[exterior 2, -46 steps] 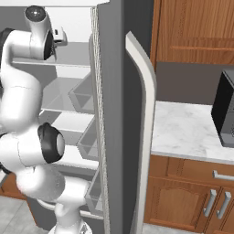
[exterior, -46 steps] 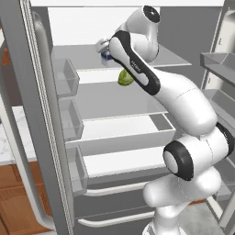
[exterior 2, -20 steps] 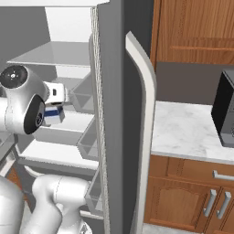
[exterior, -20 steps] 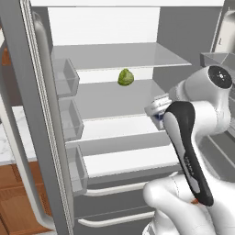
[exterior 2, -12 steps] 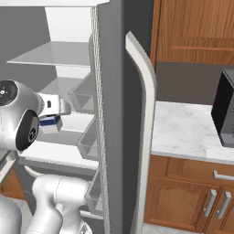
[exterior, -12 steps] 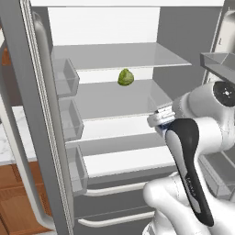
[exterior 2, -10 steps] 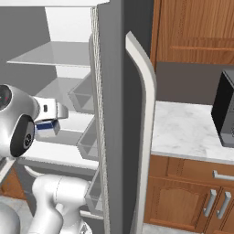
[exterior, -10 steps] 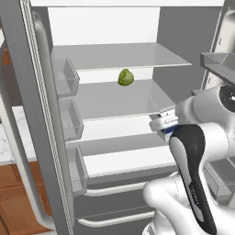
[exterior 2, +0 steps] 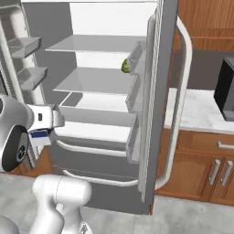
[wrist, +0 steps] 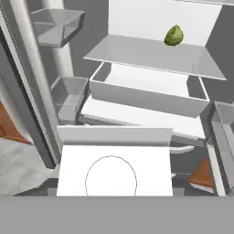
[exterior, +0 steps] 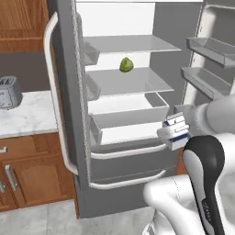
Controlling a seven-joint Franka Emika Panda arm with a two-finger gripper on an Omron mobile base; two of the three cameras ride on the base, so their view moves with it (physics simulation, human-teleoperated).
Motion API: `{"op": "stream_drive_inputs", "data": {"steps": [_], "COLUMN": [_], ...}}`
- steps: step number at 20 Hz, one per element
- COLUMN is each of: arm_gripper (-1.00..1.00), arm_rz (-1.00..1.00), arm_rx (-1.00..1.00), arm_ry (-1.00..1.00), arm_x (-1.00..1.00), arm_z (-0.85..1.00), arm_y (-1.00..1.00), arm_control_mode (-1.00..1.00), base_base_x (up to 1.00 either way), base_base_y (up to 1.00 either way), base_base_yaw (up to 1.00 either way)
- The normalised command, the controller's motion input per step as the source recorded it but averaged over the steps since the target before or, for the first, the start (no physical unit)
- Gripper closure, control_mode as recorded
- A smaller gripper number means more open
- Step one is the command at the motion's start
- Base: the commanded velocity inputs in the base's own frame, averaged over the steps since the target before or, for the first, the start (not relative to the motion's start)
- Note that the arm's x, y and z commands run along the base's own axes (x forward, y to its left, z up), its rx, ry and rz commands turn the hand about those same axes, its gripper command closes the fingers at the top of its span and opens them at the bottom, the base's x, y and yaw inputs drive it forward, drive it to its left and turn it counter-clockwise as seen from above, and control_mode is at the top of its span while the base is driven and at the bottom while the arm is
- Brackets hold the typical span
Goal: Take out the milk from the fridge and place it on the tray on the counter. Then take the sugar cube near the tray and place it in the tray.
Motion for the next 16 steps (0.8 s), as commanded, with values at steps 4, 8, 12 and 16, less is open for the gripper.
{"op": "stream_drive_inputs", "data": {"steps": [4,8,12,16], "arm_gripper": [1.0,1.0,1.0,1.0], "arm_rz": [0.0,0.0,0.0,0.0], "arm_rx": [0.0,0.0,0.0,0.0], "arm_ry": [0.0,0.0,0.0,0.0], "arm_x": [0.0,0.0,0.0,0.0], "arm_z": [0.0,0.0,0.0,0.0], "arm_y": [0.0,0.0,0.0,0.0], "arm_control_mode": [1.0,1.0,1.0,1.0], "base_base_x": [-0.85,-0.53,-0.14,0.2], "base_base_y": [1.0,1.0,1.0,1.0], "base_base_yaw": [-0.08,-0.07,-0.06,-0.03]}}
